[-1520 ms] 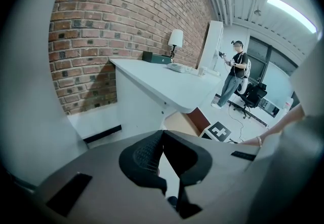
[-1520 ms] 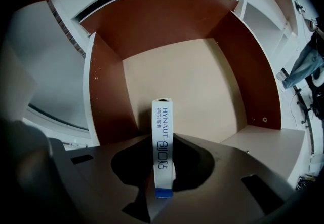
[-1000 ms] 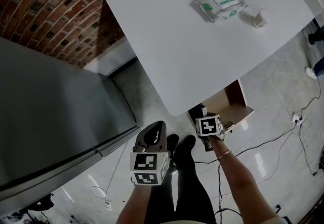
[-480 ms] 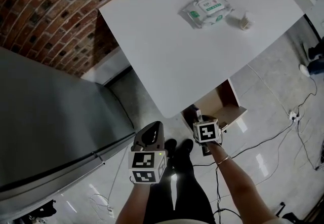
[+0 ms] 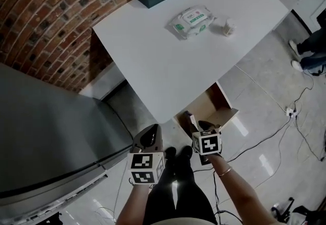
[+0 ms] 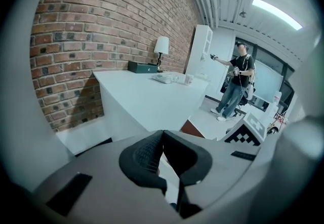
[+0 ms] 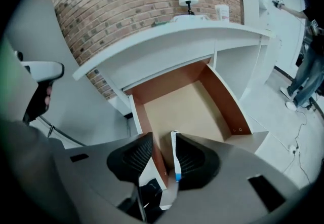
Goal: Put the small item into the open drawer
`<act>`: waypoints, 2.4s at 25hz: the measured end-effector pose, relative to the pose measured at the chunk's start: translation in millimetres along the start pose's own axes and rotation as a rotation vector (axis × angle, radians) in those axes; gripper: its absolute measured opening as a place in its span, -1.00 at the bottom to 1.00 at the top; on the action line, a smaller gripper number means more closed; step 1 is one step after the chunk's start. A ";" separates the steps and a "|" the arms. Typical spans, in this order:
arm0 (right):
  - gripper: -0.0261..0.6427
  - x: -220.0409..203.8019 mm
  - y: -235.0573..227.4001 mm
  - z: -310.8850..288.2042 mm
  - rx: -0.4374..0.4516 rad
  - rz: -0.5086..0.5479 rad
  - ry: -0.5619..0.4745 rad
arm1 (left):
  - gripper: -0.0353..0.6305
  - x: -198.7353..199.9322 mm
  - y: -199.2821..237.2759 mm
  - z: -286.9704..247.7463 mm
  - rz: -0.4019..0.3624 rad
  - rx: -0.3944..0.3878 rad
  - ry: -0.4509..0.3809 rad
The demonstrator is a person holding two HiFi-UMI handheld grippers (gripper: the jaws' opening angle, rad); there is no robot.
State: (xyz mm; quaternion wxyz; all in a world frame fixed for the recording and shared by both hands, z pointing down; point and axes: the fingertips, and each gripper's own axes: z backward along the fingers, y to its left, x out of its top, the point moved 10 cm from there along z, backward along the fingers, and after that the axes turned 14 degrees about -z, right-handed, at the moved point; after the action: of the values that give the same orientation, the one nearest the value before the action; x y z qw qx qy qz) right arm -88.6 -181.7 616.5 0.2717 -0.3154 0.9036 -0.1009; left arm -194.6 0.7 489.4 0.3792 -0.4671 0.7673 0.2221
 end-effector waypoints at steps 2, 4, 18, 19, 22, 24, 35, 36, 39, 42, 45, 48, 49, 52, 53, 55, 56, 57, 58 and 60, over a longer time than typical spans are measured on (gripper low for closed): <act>-0.47 4.3 4.5 19.4 0.016 -0.007 -0.038 | -0.83 6.8 -2.4 3.8 -0.016 -0.009 -0.007; -0.48 8.7 9.5 41.0 0.032 -0.014 -0.082 | -0.83 13.9 -4.8 8.3 -0.032 -0.018 -0.016; -0.56 28.2 43.3 208.4 0.115 -0.092 -0.423 | -0.83 67.6 -23.6 49.0 -0.156 -0.103 -0.092; -0.57 26.3 44.8 219.6 0.117 -0.098 -0.445 | -0.83 69.8 -25.2 52.5 -0.165 -0.109 -0.098; -0.59 20.6 48.2 252.8 0.115 -0.114 -0.508 | -0.83 77.4 -31.3 62.5 -0.183 -0.128 -0.116; -0.61 16.7 51.1 274.3 0.112 -0.124 -0.548 | -0.83 83.2 -35.0 69.8 -0.193 -0.144 -0.126; -0.80 -15.2 64.7 361.9 0.065 -0.182 -0.755 | -0.83 99.5 -49.8 101.7 -0.277 -0.216 -0.185; -0.83 -18.0 65.7 368.3 0.062 -0.190 -0.772 | -0.83 100.5 -50.9 104.2 -0.285 -0.221 -0.188; -0.89 -26.1 68.1 385.8 0.061 -0.212 -0.814 | -0.83 103.8 -54.2 111.2 -0.301 -0.237 -0.199; -0.90 -34.4 72.2 397.7 0.056 -0.216 -0.841 | -0.83 105.6 -54.6 118.1 -0.313 -0.252 -0.207; -0.90 -41.4 75.3 404.6 0.048 -0.211 -0.858 | -0.83 106.2 -55.0 123.1 -0.324 -0.263 -0.213; -0.90 -45.1 76.5 408.6 0.038 -0.202 -0.867 | -0.83 107.7 -56.2 126.5 -0.330 -0.267 -0.219; -0.90 -46.2 76.7 409.3 0.034 -0.200 -0.869 | -0.83 108.1 -56.4 127.5 -0.332 -0.268 -0.221; -0.90 -48.9 77.1 411.2 0.020 -0.202 -0.873 | -0.83 109.4 -56.1 130.6 -0.335 -0.273 -0.226; -0.91 -49.5 76.7 411.5 0.017 -0.206 -0.874 | -0.83 109.9 -56.0 131.5 -0.335 -0.274 -0.228; -0.91 -50.6 75.7 410.7 0.011 -0.214 -0.875 | -0.83 110.4 -55.5 132.5 -0.335 -0.277 -0.231; -0.91 -51.0 75.3 410.1 0.007 -0.216 -0.876 | -0.83 110.3 -55.3 132.8 -0.335 -0.278 -0.233; -0.91 -51.2 74.8 409.7 0.003 -0.217 -0.877 | -0.83 110.2 -55.2 133.0 -0.335 -0.280 -0.234; -0.91 -51.2 74.4 409.5 -0.001 -0.217 -0.877 | -0.83 109.9 -55.4 133.1 -0.334 -0.282 -0.235; -0.91 -50.6 73.5 408.9 -0.005 -0.213 -0.876 | -0.83 109.4 -56.3 132.7 -0.333 -0.285 -0.237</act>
State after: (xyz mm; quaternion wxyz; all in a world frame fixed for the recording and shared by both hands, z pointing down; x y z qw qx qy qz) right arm 133.4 -97.2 272.0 0.6161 -0.4204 0.6659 0.0168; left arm -125.3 6.8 322.3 0.4281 -0.6066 0.5908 0.3159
